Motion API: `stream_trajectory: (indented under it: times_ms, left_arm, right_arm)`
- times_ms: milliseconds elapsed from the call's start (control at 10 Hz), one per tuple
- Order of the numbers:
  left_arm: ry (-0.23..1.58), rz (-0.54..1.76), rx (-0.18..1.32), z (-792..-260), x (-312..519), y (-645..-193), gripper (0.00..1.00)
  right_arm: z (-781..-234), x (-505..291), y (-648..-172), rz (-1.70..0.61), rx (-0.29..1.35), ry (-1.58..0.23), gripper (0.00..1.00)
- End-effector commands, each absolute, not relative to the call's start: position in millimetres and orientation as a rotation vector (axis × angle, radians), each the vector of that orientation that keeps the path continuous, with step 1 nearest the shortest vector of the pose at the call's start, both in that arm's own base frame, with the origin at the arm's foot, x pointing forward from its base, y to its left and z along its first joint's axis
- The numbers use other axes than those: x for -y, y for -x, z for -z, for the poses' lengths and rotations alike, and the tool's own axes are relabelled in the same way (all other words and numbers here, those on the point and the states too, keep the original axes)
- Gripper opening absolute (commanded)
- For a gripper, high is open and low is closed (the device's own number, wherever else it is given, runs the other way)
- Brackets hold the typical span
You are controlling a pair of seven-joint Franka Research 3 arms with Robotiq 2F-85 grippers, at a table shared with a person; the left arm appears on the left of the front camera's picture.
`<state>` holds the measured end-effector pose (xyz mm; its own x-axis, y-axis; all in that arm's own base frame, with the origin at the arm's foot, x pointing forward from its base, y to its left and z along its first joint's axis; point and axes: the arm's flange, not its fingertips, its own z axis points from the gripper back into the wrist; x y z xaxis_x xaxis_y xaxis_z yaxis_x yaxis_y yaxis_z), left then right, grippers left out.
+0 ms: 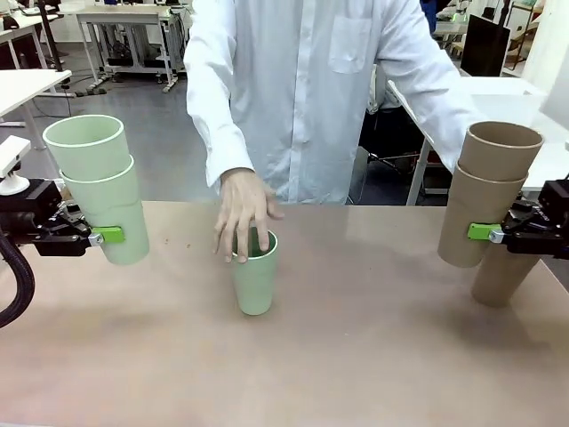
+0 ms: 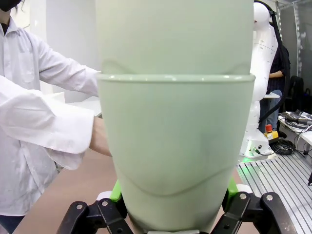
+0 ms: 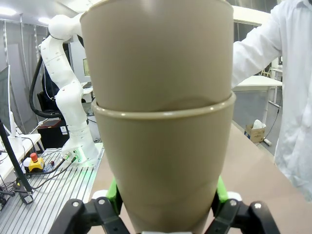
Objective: Stack the cups and store them in the basket.
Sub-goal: Place the stack of Reusable plastic cups into the Pantry Basket.
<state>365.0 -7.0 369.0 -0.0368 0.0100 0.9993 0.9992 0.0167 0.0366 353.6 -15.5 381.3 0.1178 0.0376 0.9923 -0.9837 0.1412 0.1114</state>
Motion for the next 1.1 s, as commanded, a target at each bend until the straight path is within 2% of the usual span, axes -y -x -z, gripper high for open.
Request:
stream_trajectory:
  times_ms: [0, 1000]
  left_arm:
    - [1.190, 1.226, 1.258, -372.4, 7.9, -364.3, 0.85]
    - [1.190, 1.226, 1.258, -372.4, 7.9, -364.3, 0.85]
  right_arm:
    - [-384.3, 15.8, -353.9, -1.047, 1.163, -1.119, 0.85]
    - [-384.3, 15.8, -353.9, -1.047, 1.163, -1.119, 0.85]
